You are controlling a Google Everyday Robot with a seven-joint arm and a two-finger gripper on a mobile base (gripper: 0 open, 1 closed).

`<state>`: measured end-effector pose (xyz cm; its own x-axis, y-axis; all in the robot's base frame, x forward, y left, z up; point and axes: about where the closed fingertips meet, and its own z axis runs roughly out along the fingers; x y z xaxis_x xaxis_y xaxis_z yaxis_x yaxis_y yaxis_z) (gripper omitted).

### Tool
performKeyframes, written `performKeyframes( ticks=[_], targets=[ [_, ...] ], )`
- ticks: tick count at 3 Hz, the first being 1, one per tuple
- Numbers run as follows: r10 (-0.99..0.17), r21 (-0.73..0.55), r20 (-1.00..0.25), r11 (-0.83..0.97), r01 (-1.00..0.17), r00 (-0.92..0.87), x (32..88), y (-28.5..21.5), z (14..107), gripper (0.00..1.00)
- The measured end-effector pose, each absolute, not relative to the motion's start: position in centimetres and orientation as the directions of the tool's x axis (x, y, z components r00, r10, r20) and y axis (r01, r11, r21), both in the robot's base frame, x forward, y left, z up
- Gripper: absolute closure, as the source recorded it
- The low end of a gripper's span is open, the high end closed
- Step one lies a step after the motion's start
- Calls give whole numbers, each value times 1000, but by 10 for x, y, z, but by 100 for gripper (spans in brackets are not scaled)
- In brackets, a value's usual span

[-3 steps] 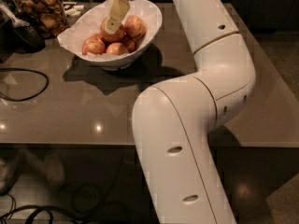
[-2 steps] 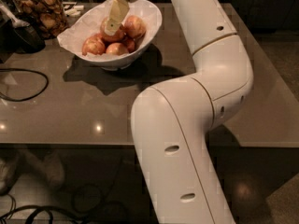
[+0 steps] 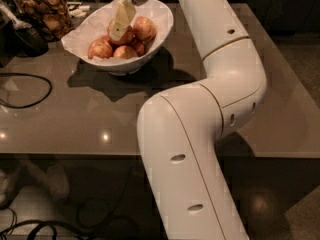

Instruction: Pick apple from white bowl

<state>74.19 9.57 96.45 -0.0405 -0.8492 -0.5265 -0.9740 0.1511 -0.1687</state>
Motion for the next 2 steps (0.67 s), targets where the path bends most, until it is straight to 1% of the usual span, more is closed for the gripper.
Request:
performKeyframes(
  ticks=[2],
  targets=[
    [-850,-143,-523,162,-976,-64,746,97,951,20]
  ],
)
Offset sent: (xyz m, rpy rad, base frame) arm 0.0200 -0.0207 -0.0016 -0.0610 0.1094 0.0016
